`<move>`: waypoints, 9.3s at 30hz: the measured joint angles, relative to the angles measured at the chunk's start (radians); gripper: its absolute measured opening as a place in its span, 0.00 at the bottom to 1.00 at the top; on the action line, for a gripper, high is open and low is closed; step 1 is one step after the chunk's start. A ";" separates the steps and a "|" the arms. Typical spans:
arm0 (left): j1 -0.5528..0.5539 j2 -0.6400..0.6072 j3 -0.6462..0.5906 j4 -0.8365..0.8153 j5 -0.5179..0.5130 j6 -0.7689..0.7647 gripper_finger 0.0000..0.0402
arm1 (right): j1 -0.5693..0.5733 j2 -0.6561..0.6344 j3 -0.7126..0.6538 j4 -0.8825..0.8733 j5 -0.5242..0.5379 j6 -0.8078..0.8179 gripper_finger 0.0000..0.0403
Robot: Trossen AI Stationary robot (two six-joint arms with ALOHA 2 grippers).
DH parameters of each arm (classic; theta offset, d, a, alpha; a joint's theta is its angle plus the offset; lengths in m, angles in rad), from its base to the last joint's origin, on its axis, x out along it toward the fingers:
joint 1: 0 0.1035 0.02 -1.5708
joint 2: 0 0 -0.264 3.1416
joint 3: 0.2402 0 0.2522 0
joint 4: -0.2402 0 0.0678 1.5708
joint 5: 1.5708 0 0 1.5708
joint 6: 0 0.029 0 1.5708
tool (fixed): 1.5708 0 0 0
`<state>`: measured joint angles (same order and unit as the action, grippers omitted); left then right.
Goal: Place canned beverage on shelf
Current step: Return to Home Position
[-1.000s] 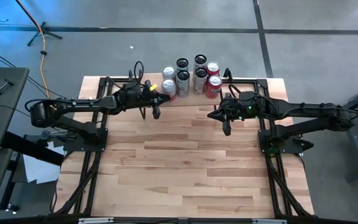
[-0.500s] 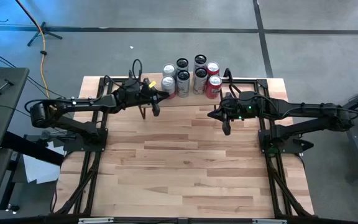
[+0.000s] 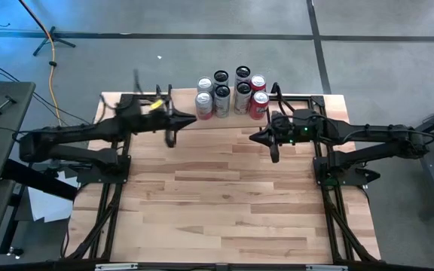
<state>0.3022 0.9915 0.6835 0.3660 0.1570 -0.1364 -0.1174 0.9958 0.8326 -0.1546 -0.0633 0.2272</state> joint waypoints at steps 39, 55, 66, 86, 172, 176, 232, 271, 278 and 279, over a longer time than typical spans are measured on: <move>-0.264 -0.574 -0.491 0.303 -0.143 -0.149 0.00 | -0.051 -0.108 0.000 0.128 -0.113 0.144 0.00; -0.263 -0.777 -0.593 0.234 -0.143 -0.177 0.00 | -0.055 -0.119 0.000 0.125 -0.109 0.177 0.00; -0.263 -0.991 -0.593 -0.029 -0.167 -0.166 0.00 | -0.055 -0.125 0.000 0.110 -0.113 0.171 0.00; -0.263 -0.987 -0.593 -0.158 -0.255 -0.202 0.00 | -0.055 -0.305 0.000 -0.102 -0.170 0.130 0.00; -0.265 -0.988 -0.672 -0.351 -0.198 -0.210 0.00 | -0.011 -0.756 -0.822 0.442 0.025 0.041 0.00; -0.265 -0.988 -0.672 -0.351 -0.198 -0.210 0.00 | -0.011 -0.755 -0.822 0.310 0.036 -0.069 0.00; -0.266 -0.985 -0.672 -0.352 -0.195 -0.210 0.00 | 0.004 -0.990 -0.823 0.194 0.029 -0.045 0.00; -0.265 -0.985 -0.672 -0.353 -0.195 -0.210 0.00 | 0.004 -0.990 -0.824 0.180 0.030 -0.045 0.00; -0.265 -0.985 -0.672 -0.353 -0.195 -0.210 0.00 | 0.003 -0.990 -0.824 0.180 0.030 -0.045 0.00; -0.265 -0.985 -0.672 -0.353 -0.195 -0.210 0.00 | 0.004 -0.990 -0.824 0.180 0.030 -0.045 0.00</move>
<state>0.0368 0.0063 0.0120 0.0131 -0.0376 -0.3466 -0.1139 0.0062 0.0090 0.0250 -0.0338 0.1818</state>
